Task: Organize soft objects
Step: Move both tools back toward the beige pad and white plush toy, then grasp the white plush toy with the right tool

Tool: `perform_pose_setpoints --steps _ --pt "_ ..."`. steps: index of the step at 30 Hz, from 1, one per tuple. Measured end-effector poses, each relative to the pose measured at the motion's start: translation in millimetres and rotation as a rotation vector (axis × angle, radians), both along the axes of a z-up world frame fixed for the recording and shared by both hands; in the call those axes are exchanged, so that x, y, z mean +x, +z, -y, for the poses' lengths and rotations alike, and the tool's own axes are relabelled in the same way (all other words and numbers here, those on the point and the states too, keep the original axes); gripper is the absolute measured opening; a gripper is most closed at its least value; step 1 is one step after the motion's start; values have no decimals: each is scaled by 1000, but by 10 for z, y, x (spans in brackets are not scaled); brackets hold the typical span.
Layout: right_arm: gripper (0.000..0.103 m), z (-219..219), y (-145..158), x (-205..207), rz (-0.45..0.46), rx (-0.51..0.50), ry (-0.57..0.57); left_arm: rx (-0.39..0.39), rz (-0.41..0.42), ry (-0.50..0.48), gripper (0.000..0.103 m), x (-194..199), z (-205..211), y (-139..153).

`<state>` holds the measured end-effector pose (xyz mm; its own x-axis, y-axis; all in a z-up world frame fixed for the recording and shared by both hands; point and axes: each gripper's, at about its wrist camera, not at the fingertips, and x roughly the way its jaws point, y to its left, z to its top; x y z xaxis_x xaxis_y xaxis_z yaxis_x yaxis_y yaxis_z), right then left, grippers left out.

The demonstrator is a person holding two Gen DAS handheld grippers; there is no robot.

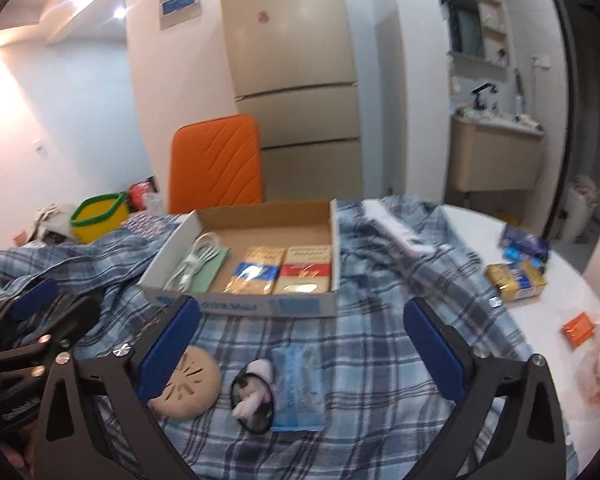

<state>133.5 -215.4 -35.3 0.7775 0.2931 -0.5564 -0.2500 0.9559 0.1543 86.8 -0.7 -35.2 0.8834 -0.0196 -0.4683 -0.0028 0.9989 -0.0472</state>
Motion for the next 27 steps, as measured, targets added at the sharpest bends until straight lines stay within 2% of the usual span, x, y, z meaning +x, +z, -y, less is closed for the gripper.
perform_pose_setpoints --steps 1,3,5,6,9,20,24,27 --pt "88 -14 -33 27 -35 23 37 -7 -4 3 90 7 -15 -8" --pt "85 -45 -114 80 -102 65 91 -25 -2 14 90 8 -62 -6" --pt "76 -70 -183 122 -146 77 116 -44 8 30 90 -5 -114 3" --pt "76 -91 -217 140 -161 74 121 -45 11 39 90 -13 -126 8" --pt "73 -167 -285 151 -179 43 129 -42 13 45 90 -25 -122 23" --pt "54 -456 -468 197 -253 -99 209 -39 -16 39 90 23 -113 -8" --pt "53 -462 -571 272 -312 -120 189 -22 -33 51 90 41 -99 -26" --pt "49 -458 -587 278 -320 -117 190 -24 -40 56 90 54 -111 -35"
